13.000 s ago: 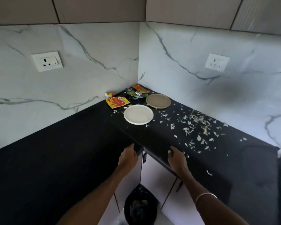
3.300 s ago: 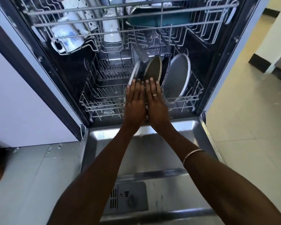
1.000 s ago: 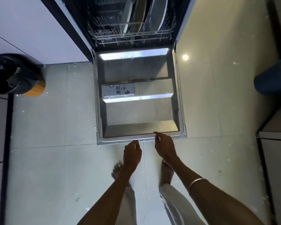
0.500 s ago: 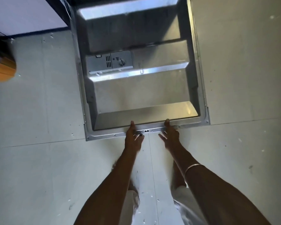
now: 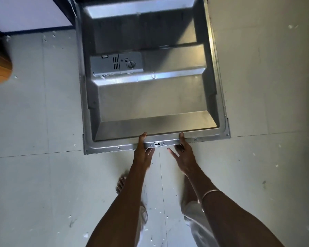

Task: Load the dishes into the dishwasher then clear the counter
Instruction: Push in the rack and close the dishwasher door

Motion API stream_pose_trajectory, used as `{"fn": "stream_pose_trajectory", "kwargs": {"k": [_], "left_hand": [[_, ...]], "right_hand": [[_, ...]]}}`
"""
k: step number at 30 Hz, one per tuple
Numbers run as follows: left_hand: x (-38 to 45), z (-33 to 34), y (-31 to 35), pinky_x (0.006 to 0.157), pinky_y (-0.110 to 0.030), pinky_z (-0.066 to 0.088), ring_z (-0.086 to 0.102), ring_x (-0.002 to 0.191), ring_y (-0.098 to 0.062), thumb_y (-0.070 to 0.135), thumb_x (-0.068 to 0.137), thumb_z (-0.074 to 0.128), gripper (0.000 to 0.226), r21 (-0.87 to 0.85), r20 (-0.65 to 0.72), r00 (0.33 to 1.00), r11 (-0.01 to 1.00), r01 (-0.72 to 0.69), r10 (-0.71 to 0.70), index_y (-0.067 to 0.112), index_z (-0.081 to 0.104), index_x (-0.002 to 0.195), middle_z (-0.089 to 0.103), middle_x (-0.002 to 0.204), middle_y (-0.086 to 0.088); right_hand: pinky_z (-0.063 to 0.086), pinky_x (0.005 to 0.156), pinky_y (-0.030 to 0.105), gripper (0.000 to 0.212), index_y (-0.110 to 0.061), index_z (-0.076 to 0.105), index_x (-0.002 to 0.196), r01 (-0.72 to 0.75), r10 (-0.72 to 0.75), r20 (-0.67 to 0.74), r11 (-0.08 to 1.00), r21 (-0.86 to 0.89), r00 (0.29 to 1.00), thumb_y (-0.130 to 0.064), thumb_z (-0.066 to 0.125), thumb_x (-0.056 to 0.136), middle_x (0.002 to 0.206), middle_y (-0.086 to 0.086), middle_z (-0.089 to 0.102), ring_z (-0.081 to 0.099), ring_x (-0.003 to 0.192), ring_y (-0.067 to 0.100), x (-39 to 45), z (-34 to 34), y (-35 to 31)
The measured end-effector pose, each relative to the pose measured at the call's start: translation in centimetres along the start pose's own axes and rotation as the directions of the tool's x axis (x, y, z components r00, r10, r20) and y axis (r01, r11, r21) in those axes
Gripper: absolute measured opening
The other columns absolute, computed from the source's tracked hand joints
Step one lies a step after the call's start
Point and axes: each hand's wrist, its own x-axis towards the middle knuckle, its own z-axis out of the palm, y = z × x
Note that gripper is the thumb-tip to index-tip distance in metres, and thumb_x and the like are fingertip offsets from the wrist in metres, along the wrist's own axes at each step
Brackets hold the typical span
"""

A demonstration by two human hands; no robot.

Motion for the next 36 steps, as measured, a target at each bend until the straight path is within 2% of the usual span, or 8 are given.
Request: {"fn": "stream_pose_trajectory", "kwargs": {"k": [3, 8, 13, 19, 22, 26, 30, 36], "left_hand": [[-2.9, 0.8, 3.6, 0.098, -0.032, 0.052, 0.061, 0.113, -0.015, 0.053, 0.082, 0.069, 0.051, -0.392, -0.003, 0.979, 0.901, 0.186, -0.203, 0.022, 0.056, 0.12, 0.061, 0.12, 0.0], [-9.2, 2.1, 8.9, 0.084, -0.043, 0.056, 0.066, 0.095, -0.028, 0.046, 0.074, 0.08, 0.047, -0.57, -0.192, 0.942, 0.813, 0.122, -0.276, 0.01, 0.061, 0.097, 0.067, 0.099, -0.015], [-17.4, 2.7, 17.4, 0.078, -0.04, 0.056, 0.06, 0.067, -0.023, 0.042, 0.078, 0.078, 0.038, -0.621, -0.172, 0.962, 0.782, 0.061, -0.212, 0.009, 0.062, 0.075, 0.061, 0.07, -0.011], [-26.5, 1.8, 26.2, 0.084, -0.033, 0.059, 0.073, 0.091, -0.018, 0.021, 0.098, 0.058, 0.022, -0.565, -0.177, 0.984, 0.815, -0.128, 0.031, 0.004, 0.067, 0.109, 0.071, 0.105, -0.012], [-27.2, 1.4, 31.1, 0.084, -0.041, 0.059, 0.074, 0.082, -0.021, 0.007, 0.089, 0.068, 0.006, -0.345, -0.286, 0.943, 0.9, -0.265, 0.168, 0.004, 0.073, 0.091, 0.075, 0.089, -0.011], [-26.7, 1.9, 38.8, 0.067, -0.031, 0.045, 0.065, 0.059, -0.016, 0.034, 0.086, 0.07, 0.034, 0.369, -0.486, 0.71, 0.856, -0.363, 0.51, 0.016, 0.072, 0.058, 0.069, 0.059, 0.0], [-26.3, 1.5, 45.6, 0.074, -0.02, 0.042, 0.056, 0.072, -0.01, 0.038, 0.088, 0.065, 0.02, 0.54, -0.39, 0.572, 0.682, -0.493, 0.722, 0.019, 0.069, 0.087, 0.068, 0.076, 0.004], [-22.5, -1.2, 50.9, 0.1, -0.05, 0.043, 0.045, 0.118, -0.032, 0.044, 0.085, 0.068, 0.056, 0.88, 0.012, 0.194, 0.081, -0.467, 0.981, 0.02, 0.052, 0.133, 0.051, 0.129, -0.013]], "right_hand": [[0.05, 0.099, 0.043, 0.048, -0.016, 0.064, 0.115, 0.012, -0.012, -0.015, 0.999, -0.032, 1.0, -0.043, 0.073, 0.076, 0.122, 0.007, 0.064, 0.057, 0.119, 0.023, -3.1, 1.0, -1.6], [0.049, 0.102, 0.038, 0.098, -0.014, 0.054, 0.137, 0.12, -0.119, 0.019, 0.976, -0.181, 0.993, -0.05, 0.091, 0.054, 0.122, 0.009, 0.059, 0.059, 0.113, 0.024, -10.1, 3.8, -4.8], [0.053, 0.091, 0.022, 0.024, -0.024, 0.059, 0.123, 0.221, -0.217, 0.042, 0.942, -0.251, 0.975, -0.025, 0.054, 0.099, 0.126, 0.001, 0.062, 0.056, 0.124, 0.021, -18.6, 8.9, -10.3], [0.053, 0.089, 0.035, 0.036, -0.01, 0.061, 0.122, 0.23, -0.209, -0.162, 0.965, 0.126, 0.964, -0.037, 0.046, 0.102, 0.11, 0.01, 0.068, 0.066, 0.099, 0.025, -25.8, 16.7, -18.1], [0.057, 0.082, 0.039, 0.013, -0.011, 0.071, 0.09, 0.337, -0.368, -0.249, 0.928, -0.159, 0.896, -0.02, 0.062, 0.094, 0.09, 0.01, 0.072, 0.07, 0.089, 0.028, -26.9, 20.9, -21.4], [0.049, 0.083, 0.033, 0.022, -0.005, 0.064, 0.098, 0.4, -0.645, -0.222, 0.669, -0.626, 0.731, -0.021, 0.071, 0.084, 0.095, 0.012, 0.071, 0.066, 0.096, 0.032, -28.7, 25.9, -26.7], [0.047, 0.09, 0.032, 0.033, -0.01, 0.054, 0.114, 0.554, -0.879, 0.154, 0.141, -0.82, 0.452, -0.016, 0.07, 0.087, 0.112, 0.011, 0.061, 0.057, 0.103, 0.024, -30.3, 28.2, -32.2], [0.004, 0.122, 0.052, 0.064, -0.009, 0.006, 0.156, 0.437, -0.786, 0.573, -0.441, -0.784, 0.234, -0.039, 0.028, 0.104, 0.164, 0.011, -0.005, -0.006, 0.151, 0.03, -25.5, 32.0, -37.7]]}}
